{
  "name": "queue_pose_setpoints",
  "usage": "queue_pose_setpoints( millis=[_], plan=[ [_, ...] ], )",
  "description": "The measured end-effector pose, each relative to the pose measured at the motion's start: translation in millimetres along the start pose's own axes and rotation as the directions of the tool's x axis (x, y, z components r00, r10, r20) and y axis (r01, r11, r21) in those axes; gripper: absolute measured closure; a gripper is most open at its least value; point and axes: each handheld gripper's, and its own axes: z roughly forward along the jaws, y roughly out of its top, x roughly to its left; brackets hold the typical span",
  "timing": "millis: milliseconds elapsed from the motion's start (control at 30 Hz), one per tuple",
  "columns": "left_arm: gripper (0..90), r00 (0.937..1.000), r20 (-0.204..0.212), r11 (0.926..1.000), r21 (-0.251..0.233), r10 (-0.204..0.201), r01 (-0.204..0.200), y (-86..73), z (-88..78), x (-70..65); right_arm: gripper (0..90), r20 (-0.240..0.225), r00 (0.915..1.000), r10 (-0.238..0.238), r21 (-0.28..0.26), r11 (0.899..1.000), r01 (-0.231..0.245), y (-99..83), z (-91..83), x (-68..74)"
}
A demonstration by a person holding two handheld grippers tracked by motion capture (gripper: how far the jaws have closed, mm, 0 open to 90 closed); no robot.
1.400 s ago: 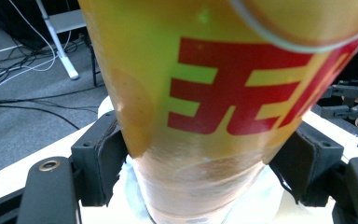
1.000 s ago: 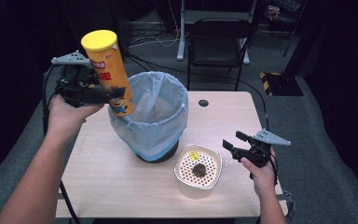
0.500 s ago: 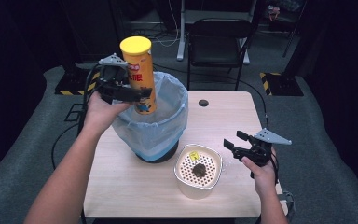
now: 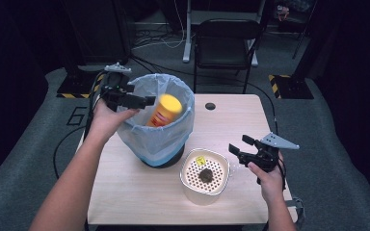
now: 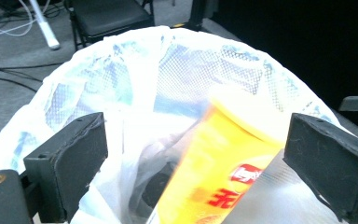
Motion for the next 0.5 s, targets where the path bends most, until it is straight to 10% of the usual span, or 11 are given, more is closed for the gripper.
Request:
queue_pose_setpoints(
  millis=[500],
  plan=[
    [14.1, 0.9998, 0.018, 0.9993, -0.036, 0.010, -0.010, -26.3, -34.2, 8.6, 25.9, 0.004, 1.0000, 0.005, 0.005, 1.000, -0.005, -1.8, 0.4, -1.5]
  ],
)
